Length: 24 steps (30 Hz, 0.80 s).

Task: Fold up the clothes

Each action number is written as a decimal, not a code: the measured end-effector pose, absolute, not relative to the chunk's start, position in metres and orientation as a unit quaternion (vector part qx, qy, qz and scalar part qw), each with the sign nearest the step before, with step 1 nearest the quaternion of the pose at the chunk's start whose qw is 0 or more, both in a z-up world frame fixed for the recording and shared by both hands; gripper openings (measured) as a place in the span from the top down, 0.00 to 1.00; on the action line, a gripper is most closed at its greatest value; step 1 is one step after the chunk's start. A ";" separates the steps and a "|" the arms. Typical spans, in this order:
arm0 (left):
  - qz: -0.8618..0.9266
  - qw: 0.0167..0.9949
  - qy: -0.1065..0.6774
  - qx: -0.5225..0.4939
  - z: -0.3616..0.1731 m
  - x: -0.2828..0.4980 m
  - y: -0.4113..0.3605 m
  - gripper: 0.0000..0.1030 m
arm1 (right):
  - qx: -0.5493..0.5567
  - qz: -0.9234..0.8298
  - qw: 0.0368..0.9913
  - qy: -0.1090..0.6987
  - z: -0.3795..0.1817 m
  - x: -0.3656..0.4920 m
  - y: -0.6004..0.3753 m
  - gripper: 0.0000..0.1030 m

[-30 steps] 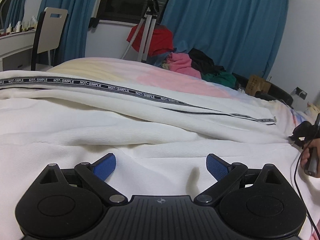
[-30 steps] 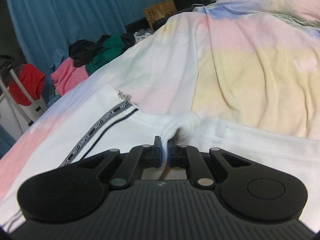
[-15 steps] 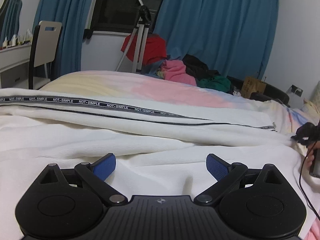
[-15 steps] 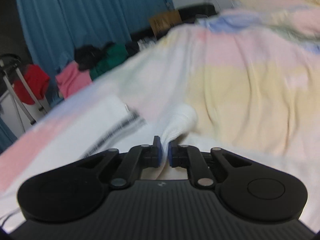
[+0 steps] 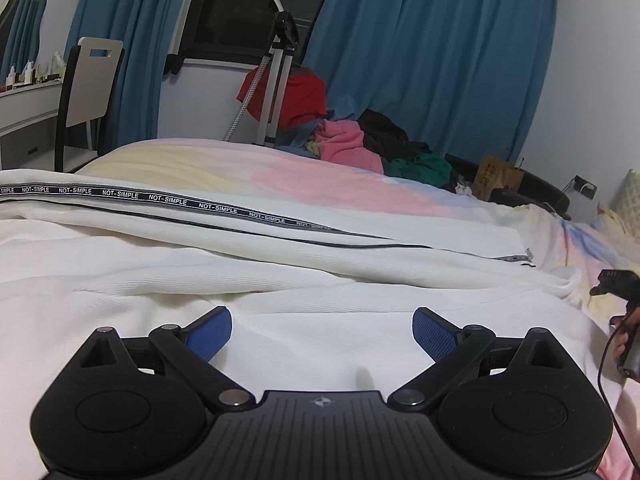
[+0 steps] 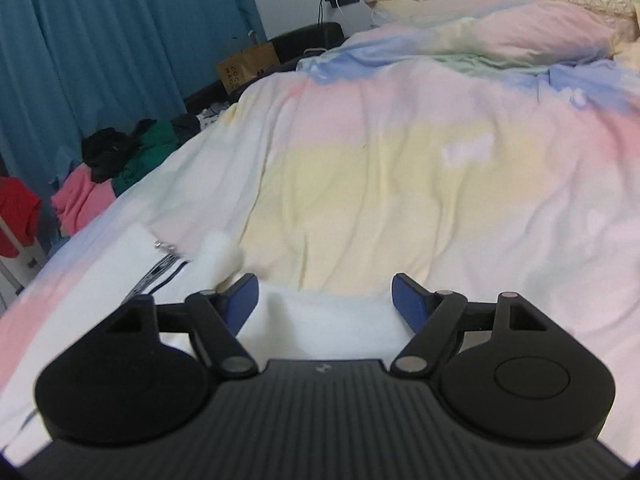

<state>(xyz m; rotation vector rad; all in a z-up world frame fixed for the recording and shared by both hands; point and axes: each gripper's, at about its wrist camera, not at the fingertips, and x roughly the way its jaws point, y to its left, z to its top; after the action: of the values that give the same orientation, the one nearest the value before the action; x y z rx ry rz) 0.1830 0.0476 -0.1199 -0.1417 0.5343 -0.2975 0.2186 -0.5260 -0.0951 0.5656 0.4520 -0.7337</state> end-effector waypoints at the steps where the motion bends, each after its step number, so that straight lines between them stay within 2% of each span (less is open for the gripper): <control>1: -0.147 0.952 0.261 -0.069 -0.119 0.182 0.047 0.05 | 0.270 -0.338 0.875 0.219 -0.098 0.220 -0.530 0.26; 4: -0.147 0.953 0.255 -0.068 -0.116 0.179 0.046 0.05 | 0.254 -0.267 0.897 0.246 -0.112 0.228 -0.532 0.27; 7: -0.147 0.954 0.253 -0.072 -0.117 0.179 0.046 0.04 | 0.147 -0.228 0.922 0.277 -0.119 0.246 -0.515 0.27; 19: -0.151 0.944 0.277 -0.097 -0.128 0.189 0.047 0.04 | 0.150 -0.222 0.910 0.315 -0.136 0.281 -0.525 0.25; 21: -0.150 0.944 0.277 -0.099 -0.128 0.190 0.048 0.04 | 0.141 -0.215 0.915 0.312 -0.133 0.279 -0.521 0.44; 23: -0.149 0.943 0.279 -0.104 -0.128 0.192 0.050 0.04 | 0.128 -0.215 0.918 0.308 -0.128 0.276 -0.516 0.67; 24: -0.148 0.942 0.281 -0.108 -0.128 0.192 0.050 0.04 | 0.120 -0.217 0.919 0.305 -0.126 0.275 -0.514 0.72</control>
<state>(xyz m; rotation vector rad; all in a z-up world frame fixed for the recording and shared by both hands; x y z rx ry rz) 0.1921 0.0502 -0.1284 -0.2193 0.5727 -0.3025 0.2749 -0.5136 -0.1257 0.2473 0.6269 -0.4462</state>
